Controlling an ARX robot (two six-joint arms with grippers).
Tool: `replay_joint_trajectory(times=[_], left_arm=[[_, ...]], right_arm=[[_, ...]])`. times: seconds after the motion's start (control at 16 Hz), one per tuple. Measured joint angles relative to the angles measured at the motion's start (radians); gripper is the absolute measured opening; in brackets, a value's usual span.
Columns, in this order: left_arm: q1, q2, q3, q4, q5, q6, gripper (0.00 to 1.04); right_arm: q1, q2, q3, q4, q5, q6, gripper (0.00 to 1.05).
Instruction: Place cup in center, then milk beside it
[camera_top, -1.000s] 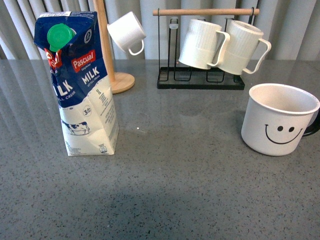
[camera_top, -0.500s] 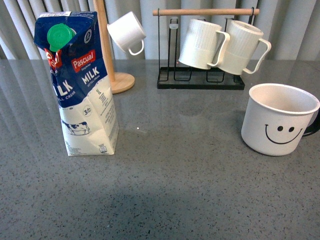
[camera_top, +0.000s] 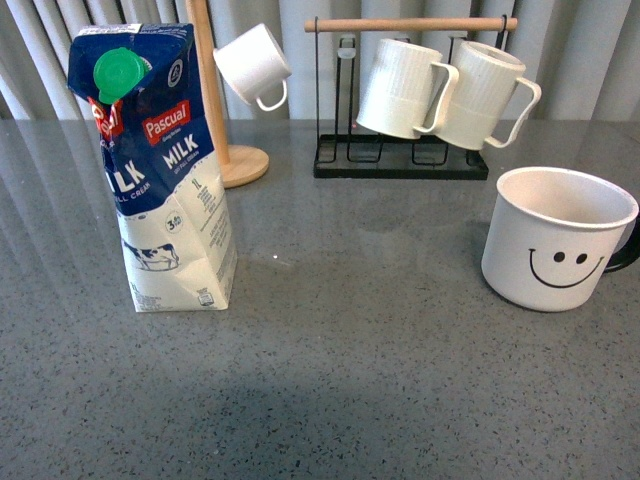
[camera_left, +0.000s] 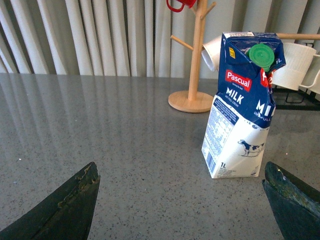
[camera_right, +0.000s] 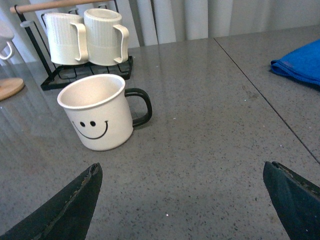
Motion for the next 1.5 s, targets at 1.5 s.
replay_joint_trajectory(times=[1.5], left_arm=[[0.000, 0.000, 0.000, 0.000, 0.000, 0.000, 0.98]], right_arm=[[0.002, 1.567, 1.098, -0.081, -0.368, -0.343, 0.98]])
